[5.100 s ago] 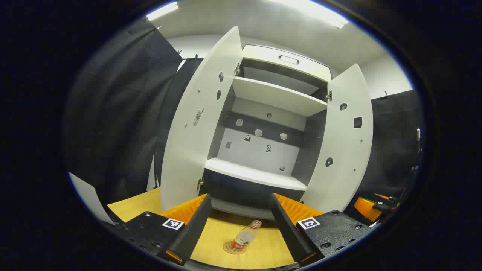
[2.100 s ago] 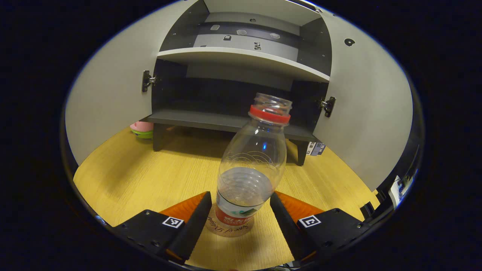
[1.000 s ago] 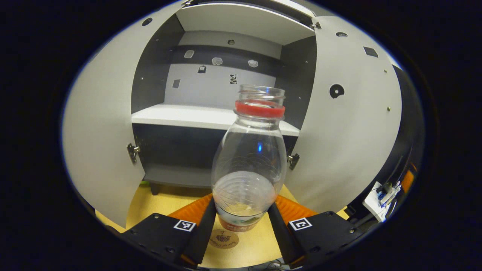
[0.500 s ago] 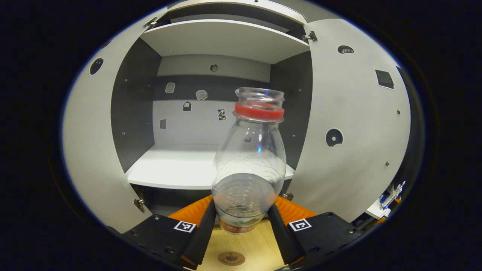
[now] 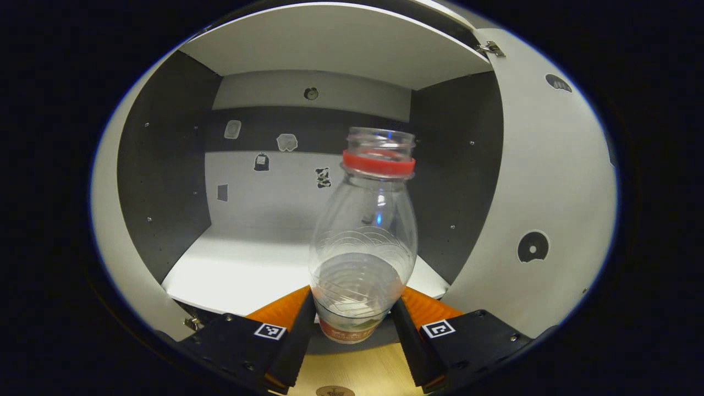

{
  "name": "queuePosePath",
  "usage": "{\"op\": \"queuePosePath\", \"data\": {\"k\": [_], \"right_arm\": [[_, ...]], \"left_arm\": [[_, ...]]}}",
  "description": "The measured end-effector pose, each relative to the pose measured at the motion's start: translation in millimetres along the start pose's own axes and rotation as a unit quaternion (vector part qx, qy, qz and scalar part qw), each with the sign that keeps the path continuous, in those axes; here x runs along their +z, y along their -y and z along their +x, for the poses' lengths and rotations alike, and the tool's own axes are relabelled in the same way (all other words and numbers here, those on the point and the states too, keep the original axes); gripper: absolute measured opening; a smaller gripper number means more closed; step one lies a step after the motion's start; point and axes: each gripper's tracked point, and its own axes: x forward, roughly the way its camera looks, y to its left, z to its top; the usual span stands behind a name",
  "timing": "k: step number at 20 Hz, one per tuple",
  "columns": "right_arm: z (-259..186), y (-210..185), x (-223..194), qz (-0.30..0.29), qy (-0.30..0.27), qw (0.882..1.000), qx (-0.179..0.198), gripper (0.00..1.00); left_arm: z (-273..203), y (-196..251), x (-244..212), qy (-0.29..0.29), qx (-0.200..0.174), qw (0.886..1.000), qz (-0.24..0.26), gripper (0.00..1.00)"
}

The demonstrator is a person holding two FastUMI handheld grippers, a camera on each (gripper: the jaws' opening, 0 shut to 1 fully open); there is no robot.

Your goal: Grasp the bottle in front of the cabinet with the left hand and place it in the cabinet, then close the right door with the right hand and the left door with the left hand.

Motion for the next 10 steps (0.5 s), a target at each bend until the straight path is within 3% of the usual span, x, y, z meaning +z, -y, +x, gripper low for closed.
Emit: {"op": "queuePosePath", "data": {"k": [4, 10], "right_arm": [[2, 14, -2, 0.006, -0.002, 1.0, -0.019, 0.99], [15, 15, -8, 0.013, -0.013, 1.0, -0.021, 0.98]], "left_arm": [[30, -2, 3, -0.017, 0.01, 0.999, 0.029, 0.75], [61, -2, 9, -0.021, 0.016, 0.999, 0.03, 0.75]]}}
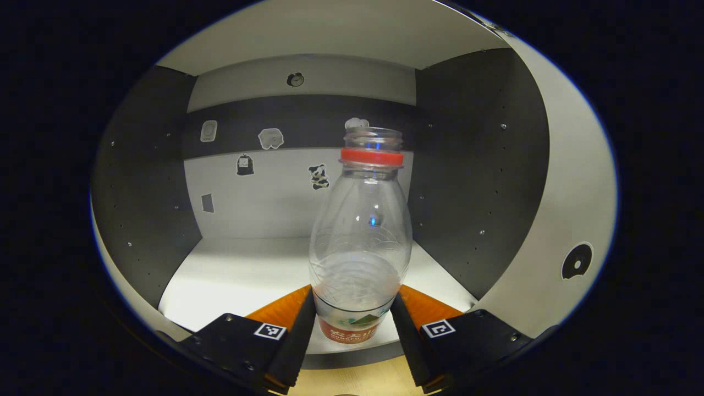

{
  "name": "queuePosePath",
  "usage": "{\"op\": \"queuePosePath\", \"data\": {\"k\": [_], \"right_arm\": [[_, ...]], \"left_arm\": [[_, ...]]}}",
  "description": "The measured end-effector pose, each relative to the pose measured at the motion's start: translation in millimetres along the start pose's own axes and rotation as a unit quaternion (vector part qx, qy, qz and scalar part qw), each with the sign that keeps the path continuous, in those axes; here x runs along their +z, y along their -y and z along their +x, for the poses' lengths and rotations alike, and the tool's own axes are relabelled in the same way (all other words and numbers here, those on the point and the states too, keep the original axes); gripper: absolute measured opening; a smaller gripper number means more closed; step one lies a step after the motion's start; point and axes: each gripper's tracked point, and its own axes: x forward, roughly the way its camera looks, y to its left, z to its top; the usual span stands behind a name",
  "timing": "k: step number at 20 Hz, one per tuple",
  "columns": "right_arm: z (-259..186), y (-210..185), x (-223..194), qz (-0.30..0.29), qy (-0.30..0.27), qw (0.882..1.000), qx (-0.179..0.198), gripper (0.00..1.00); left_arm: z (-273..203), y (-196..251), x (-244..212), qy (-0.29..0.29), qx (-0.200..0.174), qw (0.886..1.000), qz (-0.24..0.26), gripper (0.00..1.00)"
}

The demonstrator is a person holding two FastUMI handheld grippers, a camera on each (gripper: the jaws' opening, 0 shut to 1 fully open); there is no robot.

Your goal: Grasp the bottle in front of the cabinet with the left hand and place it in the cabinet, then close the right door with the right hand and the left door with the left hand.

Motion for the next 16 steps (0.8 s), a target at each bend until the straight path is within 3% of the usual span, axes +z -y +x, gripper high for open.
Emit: {"op": "queuePosePath", "data": {"k": [5, 7, 16], "right_arm": [[10, -1, -3, 0.0, -0.005, 1.0, -0.001, 0.99], [11, -1, -3, -0.002, -0.005, 1.0, -0.005, 0.99], [7, -9, 15, -0.008, 0.014, 1.0, 0.001, 0.98]], "left_arm": [[5, -11, 0, -0.003, 0.025, 1.0, 0.006, 0.8], [1, -11, 2, 0.002, 0.029, 1.0, 0.004, 0.93], [-66, -9, 20, 0.055, 0.01, 0.998, 0.001, 0.96]]}}
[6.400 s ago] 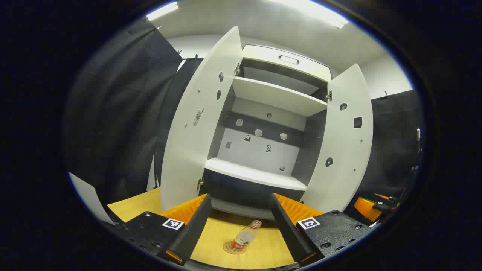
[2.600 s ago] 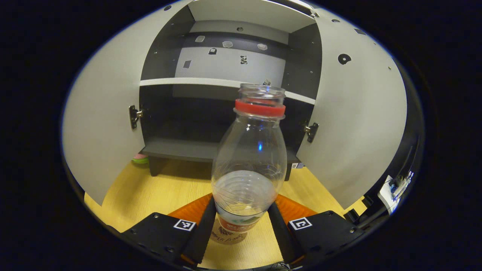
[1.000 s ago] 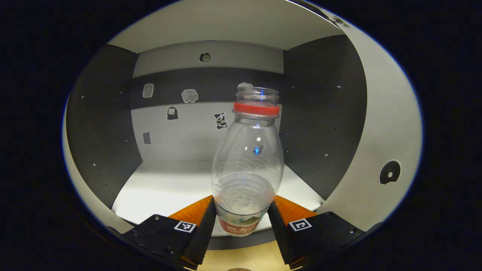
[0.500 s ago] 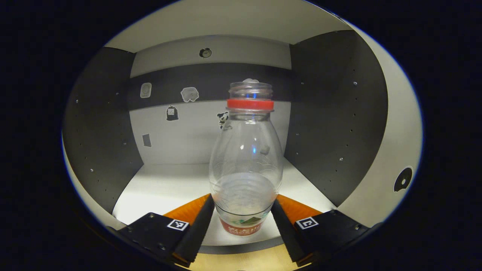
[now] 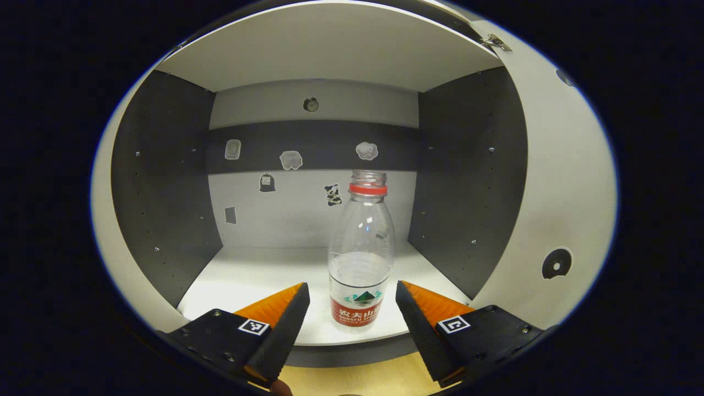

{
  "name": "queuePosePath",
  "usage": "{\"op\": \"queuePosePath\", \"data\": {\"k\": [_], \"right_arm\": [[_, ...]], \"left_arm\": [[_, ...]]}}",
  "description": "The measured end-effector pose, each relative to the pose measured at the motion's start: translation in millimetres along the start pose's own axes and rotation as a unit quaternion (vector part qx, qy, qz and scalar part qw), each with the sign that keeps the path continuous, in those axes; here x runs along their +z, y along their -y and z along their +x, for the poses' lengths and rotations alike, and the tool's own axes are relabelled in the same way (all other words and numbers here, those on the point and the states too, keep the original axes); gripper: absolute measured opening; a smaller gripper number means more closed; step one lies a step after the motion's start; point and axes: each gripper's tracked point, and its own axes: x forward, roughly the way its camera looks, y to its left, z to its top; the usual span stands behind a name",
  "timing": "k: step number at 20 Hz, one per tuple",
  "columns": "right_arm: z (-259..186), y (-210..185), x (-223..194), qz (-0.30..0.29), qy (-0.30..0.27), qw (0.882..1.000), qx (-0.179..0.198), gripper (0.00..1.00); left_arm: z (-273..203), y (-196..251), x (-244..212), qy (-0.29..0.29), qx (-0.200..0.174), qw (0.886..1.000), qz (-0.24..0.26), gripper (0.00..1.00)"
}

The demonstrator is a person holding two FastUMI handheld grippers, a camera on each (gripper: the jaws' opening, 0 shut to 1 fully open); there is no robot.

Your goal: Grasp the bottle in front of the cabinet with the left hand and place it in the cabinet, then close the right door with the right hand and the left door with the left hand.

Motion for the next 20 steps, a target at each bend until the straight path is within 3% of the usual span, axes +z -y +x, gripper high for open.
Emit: {"op": "queuePosePath", "data": {"k": [5, 12, 20], "right_arm": [[1, 4, 16, -0.005, 0.017, 1.0, 0.0, 0.98], [13, 6, 41, -0.004, 0.032, 0.999, 0.015, 1.0], [54, -16, 51, -0.048, 0.044, 0.996, 0.057, 0.98]], "left_arm": [[-80, -13, 14, 0.036, -0.002, 0.999, 0.0, 0.96], [-205, -50, 31, 0.094, 0.035, 0.995, -0.014, 0.95], [-298, -88, 11, 0.119, 0.084, 0.989, -0.027, 0.95]]}}
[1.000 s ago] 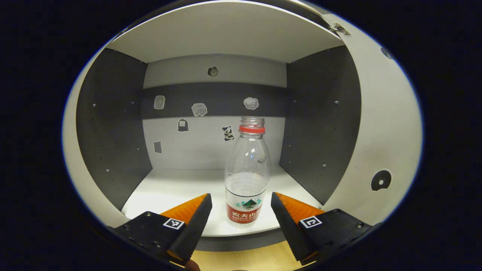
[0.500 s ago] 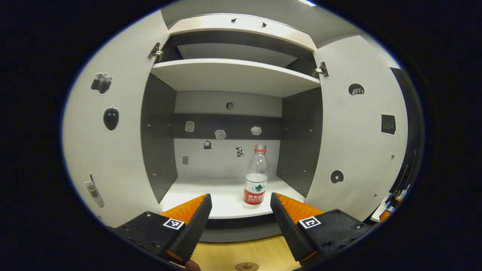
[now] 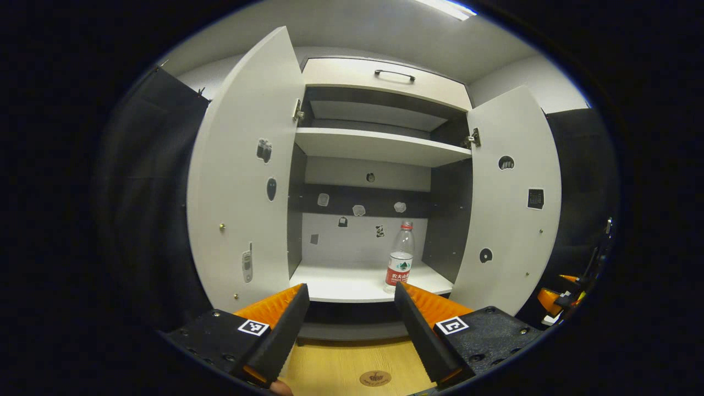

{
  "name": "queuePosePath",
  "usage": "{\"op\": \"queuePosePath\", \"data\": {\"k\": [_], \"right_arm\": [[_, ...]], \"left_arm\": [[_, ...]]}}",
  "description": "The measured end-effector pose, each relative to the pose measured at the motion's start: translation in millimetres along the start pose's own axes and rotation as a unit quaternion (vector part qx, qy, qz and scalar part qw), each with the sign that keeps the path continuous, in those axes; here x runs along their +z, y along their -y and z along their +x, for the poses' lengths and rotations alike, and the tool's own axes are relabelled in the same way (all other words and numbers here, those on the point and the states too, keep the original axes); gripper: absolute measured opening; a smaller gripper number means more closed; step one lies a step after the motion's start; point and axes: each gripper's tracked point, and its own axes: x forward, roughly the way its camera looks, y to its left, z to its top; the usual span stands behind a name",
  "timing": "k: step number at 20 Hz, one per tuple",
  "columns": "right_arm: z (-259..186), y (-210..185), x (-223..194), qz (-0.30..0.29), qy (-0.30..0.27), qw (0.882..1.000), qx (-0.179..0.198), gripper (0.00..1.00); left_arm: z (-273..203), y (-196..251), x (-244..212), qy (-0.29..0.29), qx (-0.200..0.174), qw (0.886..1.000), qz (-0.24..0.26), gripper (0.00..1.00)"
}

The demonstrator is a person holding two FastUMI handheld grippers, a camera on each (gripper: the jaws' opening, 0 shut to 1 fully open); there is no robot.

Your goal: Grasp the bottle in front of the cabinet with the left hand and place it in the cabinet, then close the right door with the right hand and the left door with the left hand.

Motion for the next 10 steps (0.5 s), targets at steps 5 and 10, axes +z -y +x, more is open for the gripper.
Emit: {"op": "queuePosePath", "data": {"k": [5, 10], "right_arm": [[37, -11, -2, 0.014, -0.011, 1.0, 0.025, 0.99], [45, -11, 11, -0.016, 0.009, 0.999, 0.027, 0.89]], "left_arm": [[-36, -22, 3, 0.016, 0.03, 0.999, -0.006, 0.95], [-58, -38, 3, 0.02, 0.043, 0.999, -0.016, 0.96]]}}
